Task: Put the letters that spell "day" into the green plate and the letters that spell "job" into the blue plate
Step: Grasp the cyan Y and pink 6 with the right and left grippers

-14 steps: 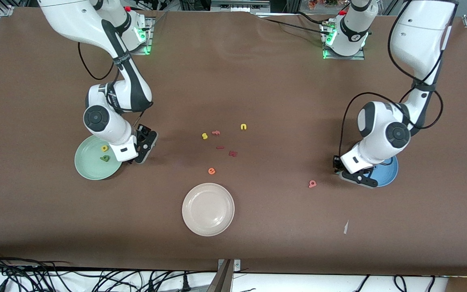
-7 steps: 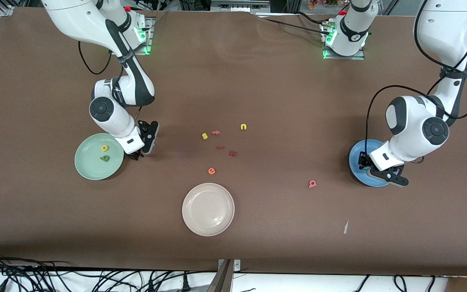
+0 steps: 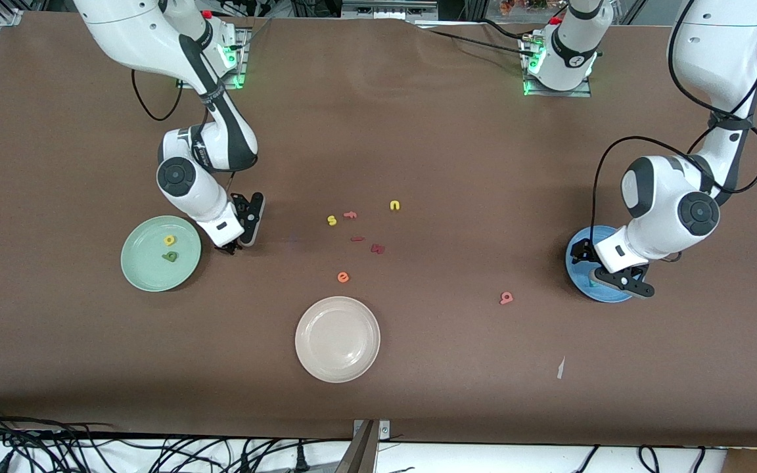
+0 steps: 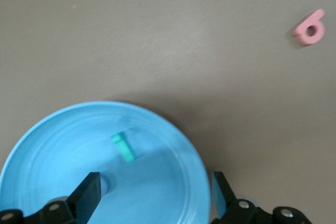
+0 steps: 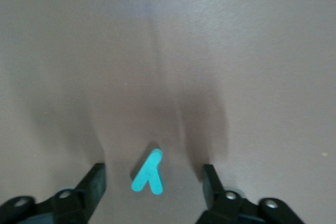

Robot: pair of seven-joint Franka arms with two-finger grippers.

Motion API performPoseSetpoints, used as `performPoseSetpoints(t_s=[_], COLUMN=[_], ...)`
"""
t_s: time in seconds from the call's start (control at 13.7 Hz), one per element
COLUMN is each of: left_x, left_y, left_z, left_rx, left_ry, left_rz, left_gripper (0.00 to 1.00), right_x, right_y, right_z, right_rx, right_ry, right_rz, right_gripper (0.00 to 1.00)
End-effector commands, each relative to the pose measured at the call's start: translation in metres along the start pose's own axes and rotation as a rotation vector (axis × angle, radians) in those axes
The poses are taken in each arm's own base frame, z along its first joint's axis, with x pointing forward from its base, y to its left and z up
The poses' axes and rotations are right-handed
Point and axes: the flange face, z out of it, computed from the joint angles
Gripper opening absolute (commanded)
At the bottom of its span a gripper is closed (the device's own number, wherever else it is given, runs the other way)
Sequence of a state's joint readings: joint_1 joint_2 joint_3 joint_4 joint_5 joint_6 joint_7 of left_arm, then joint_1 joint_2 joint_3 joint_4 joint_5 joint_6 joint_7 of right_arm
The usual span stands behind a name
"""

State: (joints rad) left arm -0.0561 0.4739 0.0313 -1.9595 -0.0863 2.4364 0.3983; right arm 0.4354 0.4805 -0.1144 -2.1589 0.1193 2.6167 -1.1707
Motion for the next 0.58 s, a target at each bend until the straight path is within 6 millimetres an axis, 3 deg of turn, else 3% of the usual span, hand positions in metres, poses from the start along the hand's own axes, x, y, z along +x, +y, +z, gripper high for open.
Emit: performPoseSetpoints(t_s=[0.0, 0.07, 0.15, 0.29, 0.44, 0.51], left_x=[0.028, 0.039, 0.051, 0.069, 0.086, 0.094], left_y=[0.047, 0.060, 0.074, 0.097, 0.102, 0.118], left_z=[-0.005, -0.003, -0.001, 0.007, 0.012, 0.016], left_rx=[0.006, 0.007, 0.009, 0.005, -0.012, -0.032], left_ry=[0.024, 0.032, 0.040, 0.053, 0.078, 0.088], left_rz=[0.036, 0.022, 0.033, 0.030, -0.003, -0.005], left_gripper=[0.94, 0.94, 0.94, 0.94, 0.94, 0.94], right_x=[-0.001, -0.001, 0.000, 0.000, 0.003, 0.003], right_y=[-0.003, -0.003, -0.003, -0.003, -0.005, -0.005], right_z=[0.003, 0.002, 0.002, 0.002, 0.003, 0.003], right_rx=[-0.009, -0.011, -0.011, -0.011, -0.010, -0.009], right_ry=[0.000, 0.001, 0.001, 0.001, 0.001, 0.001], right_rz=[-0.037, -0.071, -0.086, -0.088, -0.091, -0.088], right_gripper=[0.64, 0.42, 0.29, 0.19, 0.03, 0.00])
